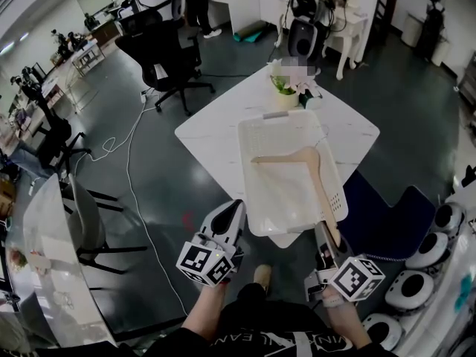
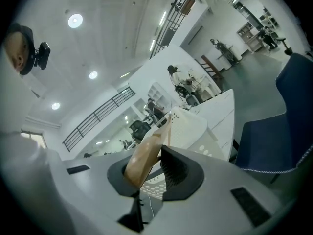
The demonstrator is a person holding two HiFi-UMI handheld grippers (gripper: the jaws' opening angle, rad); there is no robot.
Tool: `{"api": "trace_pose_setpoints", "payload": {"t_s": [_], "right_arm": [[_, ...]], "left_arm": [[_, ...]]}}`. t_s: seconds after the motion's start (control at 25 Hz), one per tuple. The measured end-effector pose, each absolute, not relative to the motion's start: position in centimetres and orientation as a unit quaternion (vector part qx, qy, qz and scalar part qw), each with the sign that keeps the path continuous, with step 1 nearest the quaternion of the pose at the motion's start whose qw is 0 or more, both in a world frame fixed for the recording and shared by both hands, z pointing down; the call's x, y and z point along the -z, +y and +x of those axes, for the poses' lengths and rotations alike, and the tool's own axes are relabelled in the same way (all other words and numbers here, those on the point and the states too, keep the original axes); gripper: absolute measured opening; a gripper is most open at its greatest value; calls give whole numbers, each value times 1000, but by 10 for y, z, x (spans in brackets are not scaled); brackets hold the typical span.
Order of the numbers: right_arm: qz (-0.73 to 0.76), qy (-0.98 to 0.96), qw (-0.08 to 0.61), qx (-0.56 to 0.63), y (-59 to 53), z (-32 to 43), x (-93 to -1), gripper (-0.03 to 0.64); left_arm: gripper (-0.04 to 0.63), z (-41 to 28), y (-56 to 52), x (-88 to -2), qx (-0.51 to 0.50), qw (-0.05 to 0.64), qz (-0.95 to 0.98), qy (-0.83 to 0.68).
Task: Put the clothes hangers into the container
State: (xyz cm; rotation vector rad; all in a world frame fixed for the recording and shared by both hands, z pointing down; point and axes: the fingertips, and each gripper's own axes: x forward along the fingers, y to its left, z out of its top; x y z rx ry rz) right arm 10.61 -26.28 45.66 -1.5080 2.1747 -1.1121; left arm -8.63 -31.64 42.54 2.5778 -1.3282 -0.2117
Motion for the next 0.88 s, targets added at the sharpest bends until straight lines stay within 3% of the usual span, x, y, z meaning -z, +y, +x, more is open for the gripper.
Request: {"api": "trace_pose_setpoints", "payload": {"t_s": [0.6,0.88], "right_arm": [[-526,748,116,387,-281,96,-457,58],[-525,762,73,373,-287,89,-456,58]], "left_arm": [[9,-87,-327,-428,65,118,879,-458],[9,-86,-325,-430,66,121,877,-460]]}}
